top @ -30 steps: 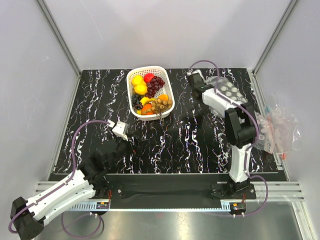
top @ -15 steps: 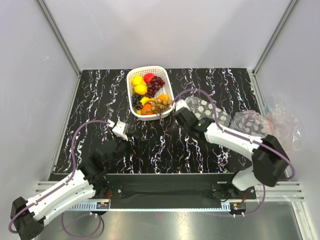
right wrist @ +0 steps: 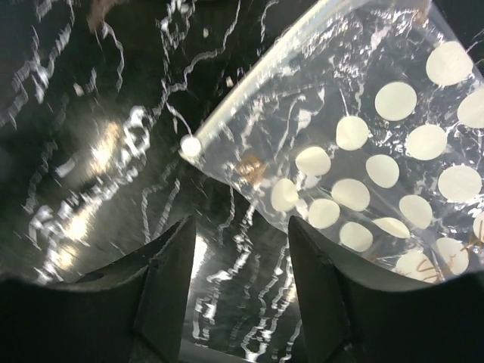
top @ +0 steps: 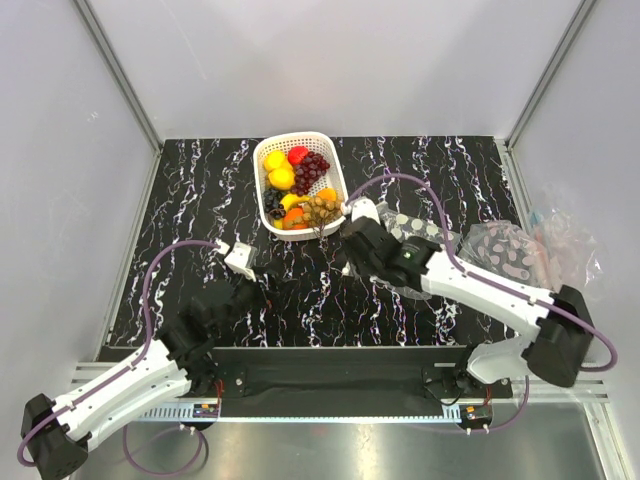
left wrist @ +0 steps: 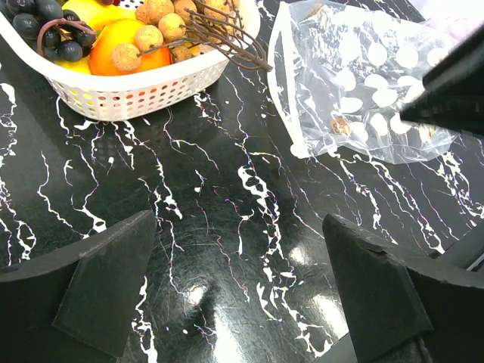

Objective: Place the food in the zip-top bag and seal the zipper
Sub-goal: Move the zipper food storage bag to the center of the board, then pick up the zipper food storage bag at the center of the board.

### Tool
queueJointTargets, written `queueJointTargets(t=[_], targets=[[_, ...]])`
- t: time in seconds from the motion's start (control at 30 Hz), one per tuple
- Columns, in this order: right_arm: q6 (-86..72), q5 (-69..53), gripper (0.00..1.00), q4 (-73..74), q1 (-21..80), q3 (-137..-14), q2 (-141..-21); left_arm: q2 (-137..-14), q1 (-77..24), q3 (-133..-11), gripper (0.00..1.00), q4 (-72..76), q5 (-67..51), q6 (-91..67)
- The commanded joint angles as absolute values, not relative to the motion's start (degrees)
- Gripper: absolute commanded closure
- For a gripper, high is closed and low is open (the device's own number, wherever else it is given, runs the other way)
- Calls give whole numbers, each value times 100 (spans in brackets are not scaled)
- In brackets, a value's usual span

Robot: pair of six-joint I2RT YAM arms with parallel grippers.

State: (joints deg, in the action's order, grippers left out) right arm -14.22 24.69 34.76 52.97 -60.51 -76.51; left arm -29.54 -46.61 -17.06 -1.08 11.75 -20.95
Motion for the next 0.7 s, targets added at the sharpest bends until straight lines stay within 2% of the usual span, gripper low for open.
queueJointTargets(t=[0.0, 0.2, 0.4, 0.67], targets=[[-2319, 2995, 41, 3768, 5291, -6863, -8311, -2856, -4649, -1846, 1, 193, 1151, -2048], [-3417, 4182, 41, 4621, 5282, -8119, -9779, -2751, -4649, -1828, 1, 114, 1204, -2057], [-3857, 4771, 26, 4667, 5265, -8411, -10502, -2707, -4650, -1846, 1, 79, 1204, -2065], [-3999, 4913, 23, 4237, 5019, -8411, -10968, -2672, -4649, -1854, 1, 26, 1213, -2074]])
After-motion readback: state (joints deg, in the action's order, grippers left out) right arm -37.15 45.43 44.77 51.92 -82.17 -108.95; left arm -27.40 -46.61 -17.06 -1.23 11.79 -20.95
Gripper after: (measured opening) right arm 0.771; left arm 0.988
